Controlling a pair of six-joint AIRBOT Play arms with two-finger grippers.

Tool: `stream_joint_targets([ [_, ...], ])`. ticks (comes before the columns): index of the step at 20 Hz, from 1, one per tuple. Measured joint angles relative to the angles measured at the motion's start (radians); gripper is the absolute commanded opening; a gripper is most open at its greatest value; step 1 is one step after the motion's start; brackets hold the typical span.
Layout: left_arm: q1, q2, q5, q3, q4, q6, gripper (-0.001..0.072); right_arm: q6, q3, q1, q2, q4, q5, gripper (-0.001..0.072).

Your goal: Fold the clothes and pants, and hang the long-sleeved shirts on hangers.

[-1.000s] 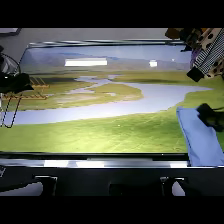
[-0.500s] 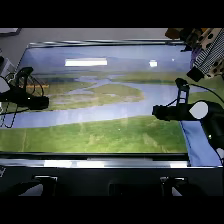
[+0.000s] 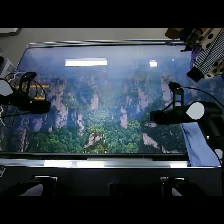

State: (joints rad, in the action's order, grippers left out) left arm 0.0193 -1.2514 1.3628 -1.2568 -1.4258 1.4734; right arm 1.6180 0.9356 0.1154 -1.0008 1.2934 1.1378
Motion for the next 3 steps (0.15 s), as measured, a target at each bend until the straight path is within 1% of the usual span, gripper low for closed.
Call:
stream_joint_targets([
  [3, 0.000, 0.000, 0.001, 0.001, -0.001, 0.000, 0.0017, 0.000, 0.000, 0.000, 0.000, 0.000, 0.005, 0.0111],
])
